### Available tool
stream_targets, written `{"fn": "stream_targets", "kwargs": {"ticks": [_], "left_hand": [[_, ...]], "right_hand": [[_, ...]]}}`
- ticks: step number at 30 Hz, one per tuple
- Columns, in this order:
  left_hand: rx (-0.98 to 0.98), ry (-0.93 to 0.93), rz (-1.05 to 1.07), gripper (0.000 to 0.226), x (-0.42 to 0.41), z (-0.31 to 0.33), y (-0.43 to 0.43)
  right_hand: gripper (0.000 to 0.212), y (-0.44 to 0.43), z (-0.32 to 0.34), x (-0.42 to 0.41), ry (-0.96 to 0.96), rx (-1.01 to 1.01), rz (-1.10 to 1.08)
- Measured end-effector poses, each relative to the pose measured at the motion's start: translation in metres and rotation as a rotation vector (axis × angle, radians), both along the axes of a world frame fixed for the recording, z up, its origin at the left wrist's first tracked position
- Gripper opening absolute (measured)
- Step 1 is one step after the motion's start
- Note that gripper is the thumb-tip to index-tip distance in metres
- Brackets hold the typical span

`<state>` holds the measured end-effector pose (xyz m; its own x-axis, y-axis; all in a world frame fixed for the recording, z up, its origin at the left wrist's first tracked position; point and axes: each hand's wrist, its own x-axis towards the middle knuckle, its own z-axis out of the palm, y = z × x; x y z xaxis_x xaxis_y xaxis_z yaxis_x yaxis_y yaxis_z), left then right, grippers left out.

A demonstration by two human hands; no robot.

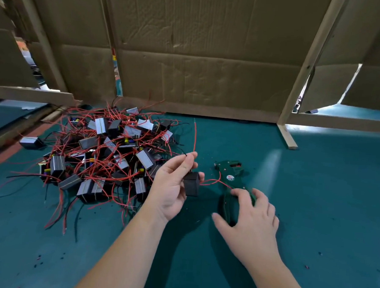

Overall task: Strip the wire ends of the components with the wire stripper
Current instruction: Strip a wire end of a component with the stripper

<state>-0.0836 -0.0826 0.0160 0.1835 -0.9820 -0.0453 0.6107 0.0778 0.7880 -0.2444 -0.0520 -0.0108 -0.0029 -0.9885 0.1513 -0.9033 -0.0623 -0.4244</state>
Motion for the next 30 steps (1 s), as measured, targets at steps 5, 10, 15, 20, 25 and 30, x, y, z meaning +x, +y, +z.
{"fn": "stream_targets", "kwargs": {"ticks": [5, 10, 15, 20, 25, 30], "left_hand": [[-0.063, -0.191, -0.016, 0.021, 0.004, 0.0, 0.004], [-0.079, -0.314, 0.038, 0.017, 0.008, -0.003, 0.003], [-0.084, -0.482, 0.111, 0.032, 0.008, -0.006, 0.003], [-0.091, -0.668, 0.208, 0.034, 0.008, -0.008, 0.003], [-0.13, -0.828, 0.272, 0.022, 0.008, -0.006, 0.003], [-0.148, -0.802, 0.278, 0.01, 0.004, 0.001, 0.01]], "right_hand": [[0.064, -0.005, 0.02, 0.0, 0.046, 0.162, -0.048], [0.046, -0.017, 0.053, -0.008, 0.238, 0.421, -0.056], [0.025, -0.033, 0.064, -0.026, 0.187, 0.475, -0.023], [0.041, -0.032, 0.064, -0.061, -0.501, 0.379, 0.16], [0.06, -0.011, 0.052, -0.047, -1.455, 0.613, 0.441], [0.056, -0.001, 0.043, -0.026, -1.682, 0.753, 0.442]]}}
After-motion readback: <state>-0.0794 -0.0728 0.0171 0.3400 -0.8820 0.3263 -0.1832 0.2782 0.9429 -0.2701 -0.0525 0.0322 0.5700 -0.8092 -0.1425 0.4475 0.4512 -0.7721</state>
